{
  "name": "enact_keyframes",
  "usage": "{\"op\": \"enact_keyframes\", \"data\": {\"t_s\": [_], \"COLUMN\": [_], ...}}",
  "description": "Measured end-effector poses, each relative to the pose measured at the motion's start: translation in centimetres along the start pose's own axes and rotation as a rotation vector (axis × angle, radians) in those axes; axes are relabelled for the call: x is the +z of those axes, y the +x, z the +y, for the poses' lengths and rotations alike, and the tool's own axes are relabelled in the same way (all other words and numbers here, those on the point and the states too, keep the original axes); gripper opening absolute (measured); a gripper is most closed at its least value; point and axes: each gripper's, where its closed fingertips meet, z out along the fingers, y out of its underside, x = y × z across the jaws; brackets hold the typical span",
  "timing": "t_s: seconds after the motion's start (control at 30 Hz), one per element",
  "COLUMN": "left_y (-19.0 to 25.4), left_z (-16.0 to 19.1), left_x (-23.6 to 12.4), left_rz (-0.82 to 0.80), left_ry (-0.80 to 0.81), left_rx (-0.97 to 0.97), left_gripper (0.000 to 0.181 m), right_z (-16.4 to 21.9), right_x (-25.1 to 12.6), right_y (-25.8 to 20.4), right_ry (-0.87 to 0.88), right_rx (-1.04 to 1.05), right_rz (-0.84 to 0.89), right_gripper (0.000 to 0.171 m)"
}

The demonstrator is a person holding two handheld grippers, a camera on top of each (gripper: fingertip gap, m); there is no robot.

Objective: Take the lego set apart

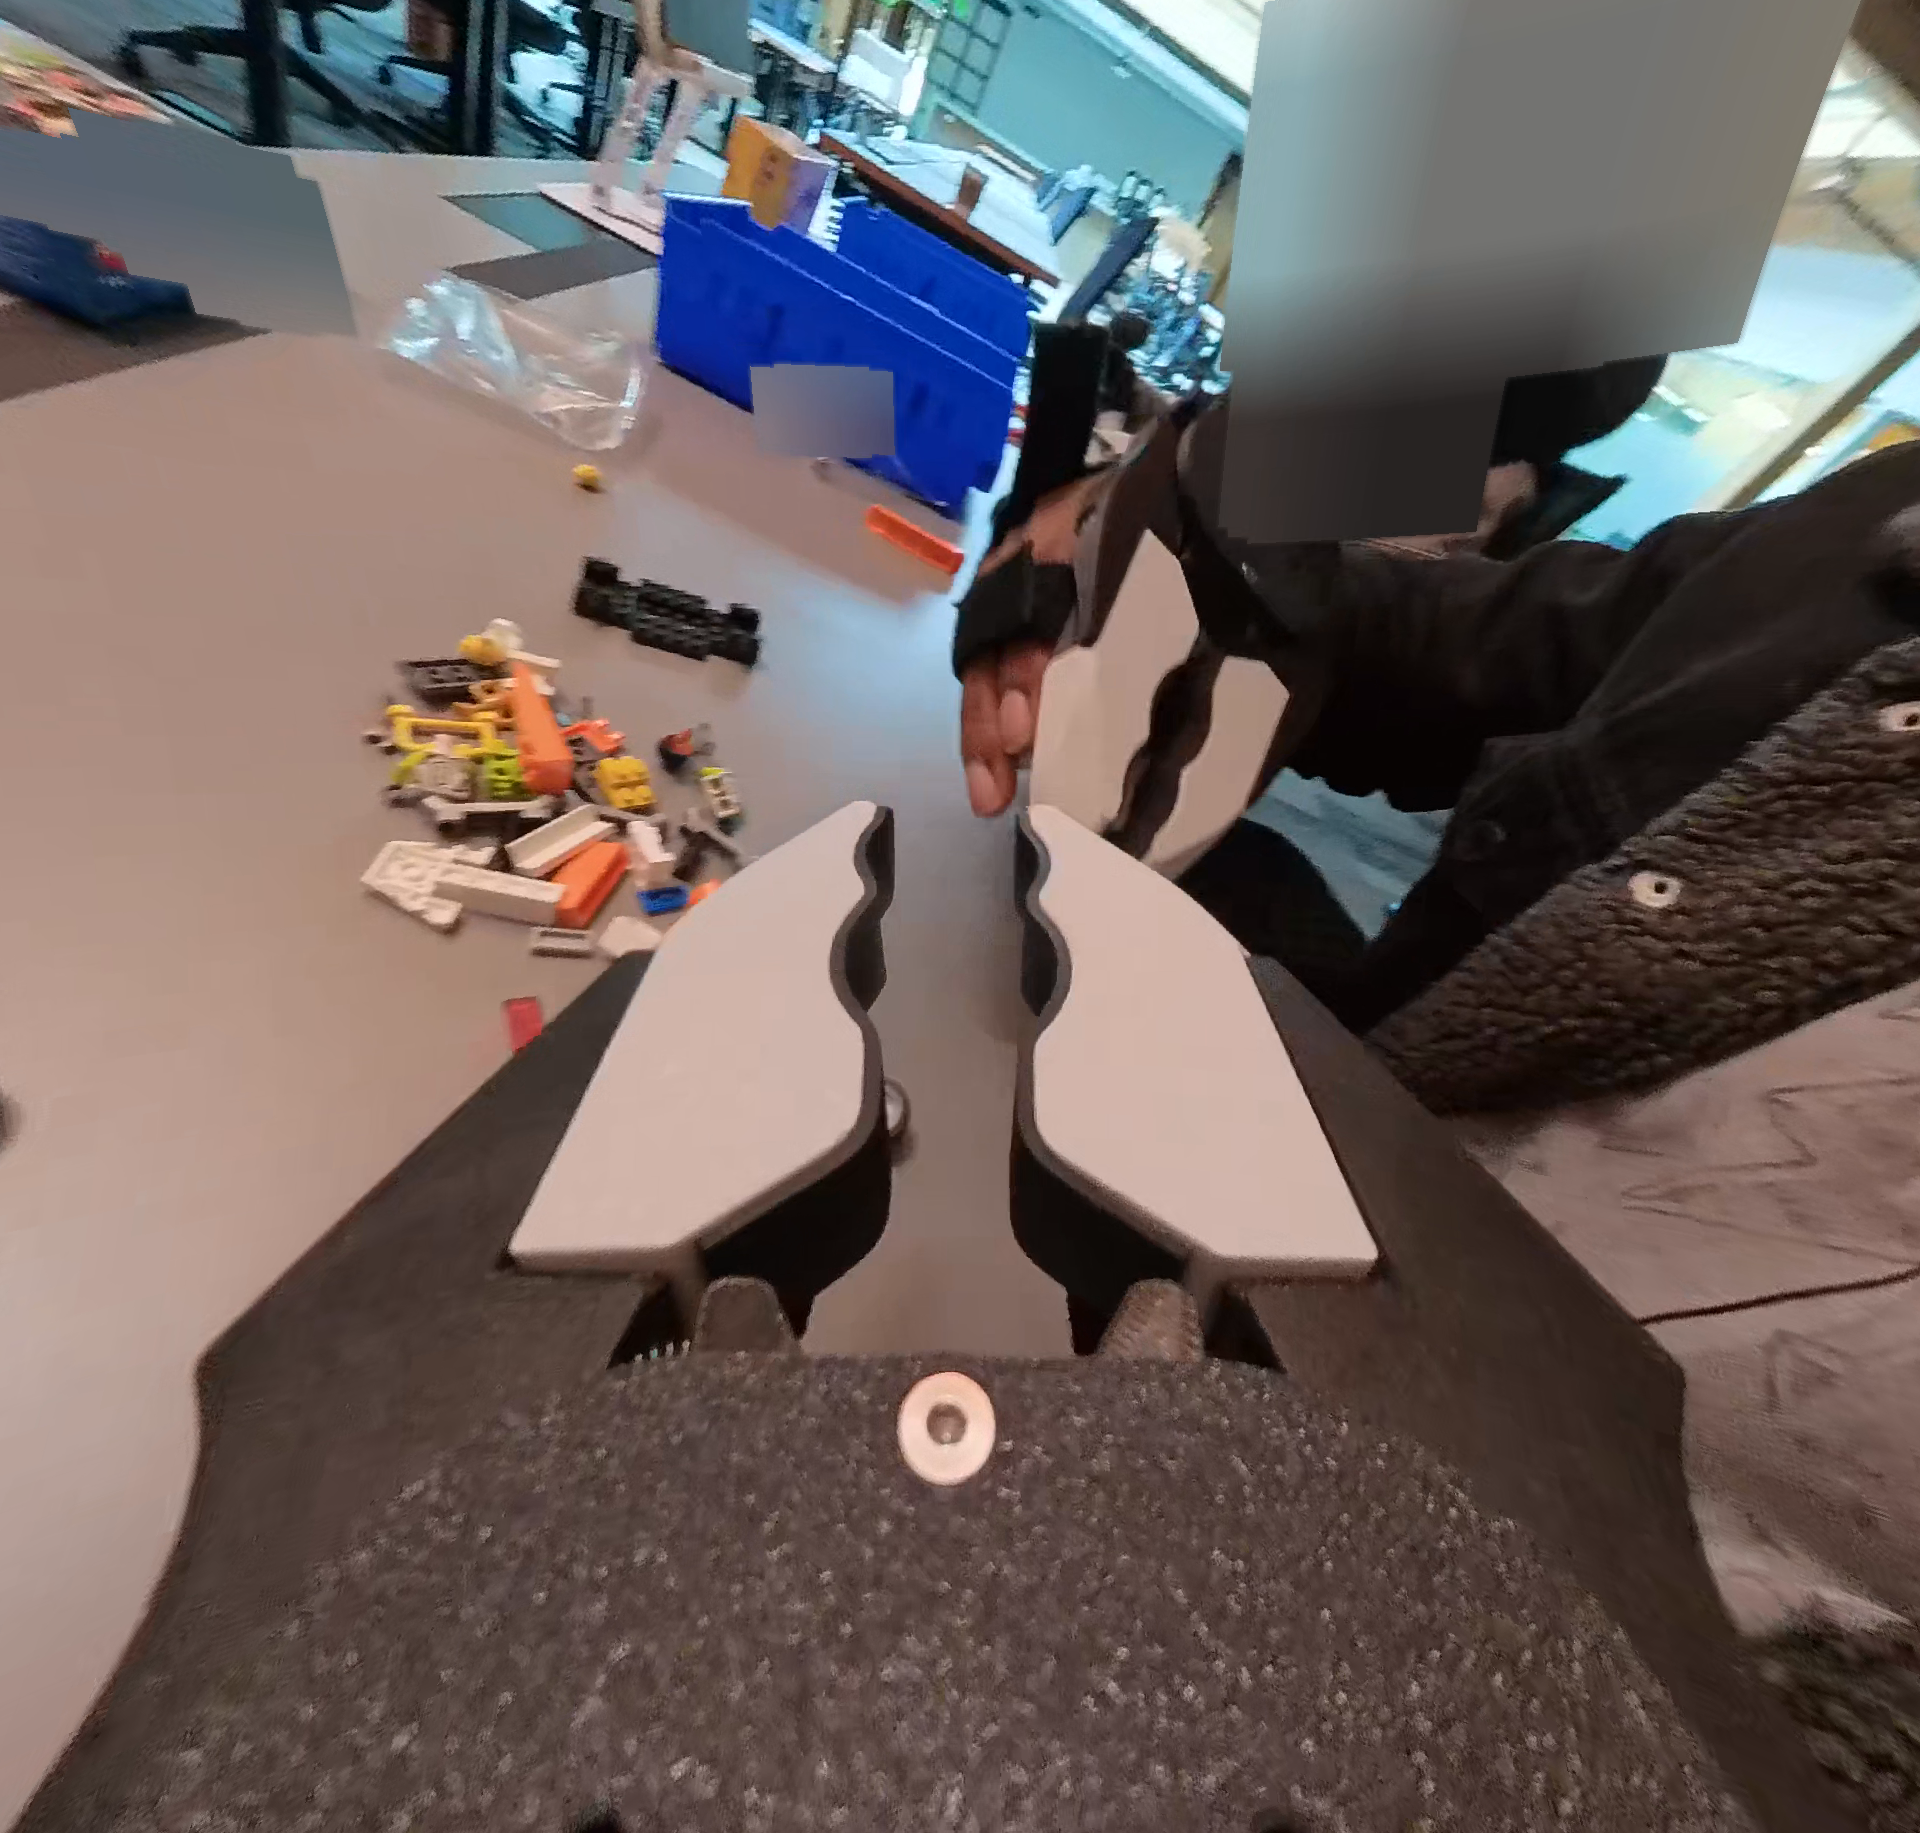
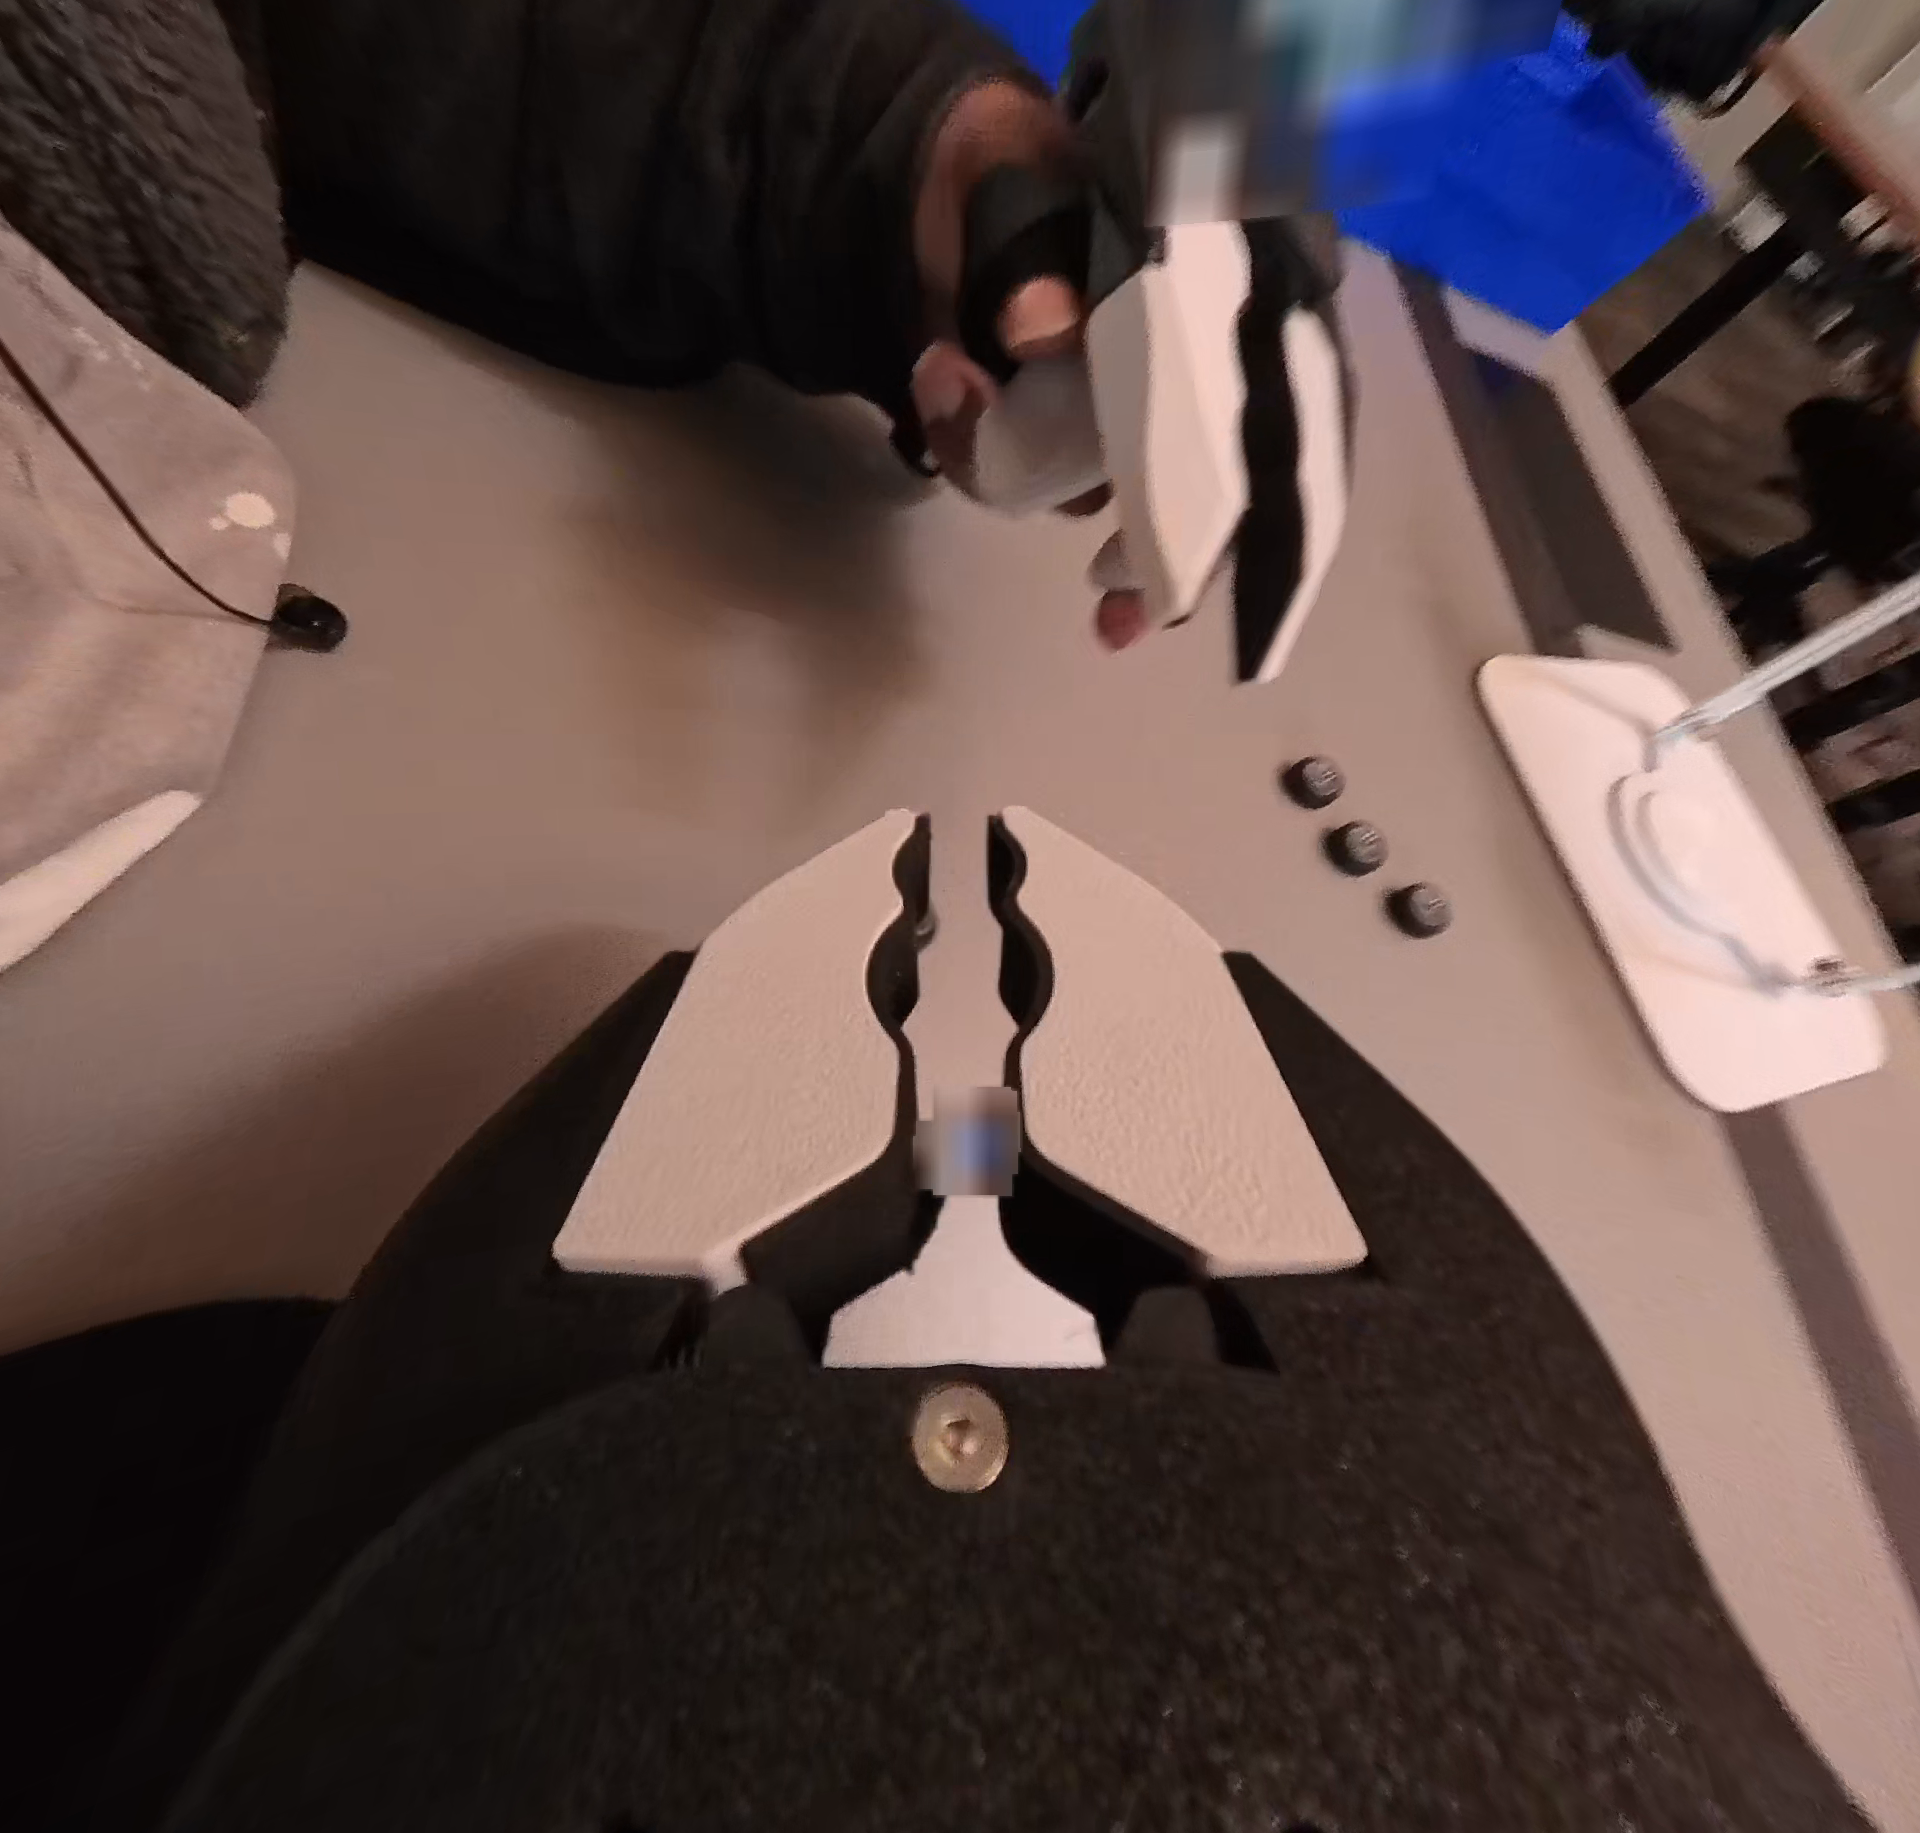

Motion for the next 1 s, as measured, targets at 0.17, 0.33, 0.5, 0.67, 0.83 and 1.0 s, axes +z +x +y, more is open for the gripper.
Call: {"op": "enact_keyframes", "data": {"t_s": [0.17, 0.33, 0.5, 0.67, 0.83, 1.0], "left_y": [-1.7, -2.8, -3.1, -3.2, -3.3, -1.0], "left_z": [0.3, 1.7, 2.5, 3.3, 3.9, 3.4], "left_x": [-0.4, -0.2, -0.1, -0.2, -0.1, 0.7], "left_rz": [-0.077, -0.147, -0.169, -0.153, -0.114, 0.038], "left_ry": [-0.011, -0.101, -0.156, -0.195, -0.201, -0.159], "left_rx": [-0.002, 0.049, 0.080, 0.064, -0.017, -0.103], "left_gripper": [0.017, 0.016, 0.015, 0.016, 0.020, 0.025], "right_z": [3.8, 6.4, 7.1, 7.4, 4.6, 1.7], "right_x": [2.2, 4.1, 5.6, 6.2, 5.1, 3.1], "right_y": [-1.5, -1.9, -1.7, -1.8, -0.1, 1.7], "right_ry": [-0.159, -0.260, -0.305, -0.340, -0.203, -0.133], "right_rx": [0.053, 0.112, 0.128, 0.093, -0.012, -0.213], "right_rz": [-0.088, -0.140, -0.170, -0.195, -0.042, 0.161], "right_gripper": [0.021, 0.029, 0.033, 0.021, 0.021, 0.021]}}
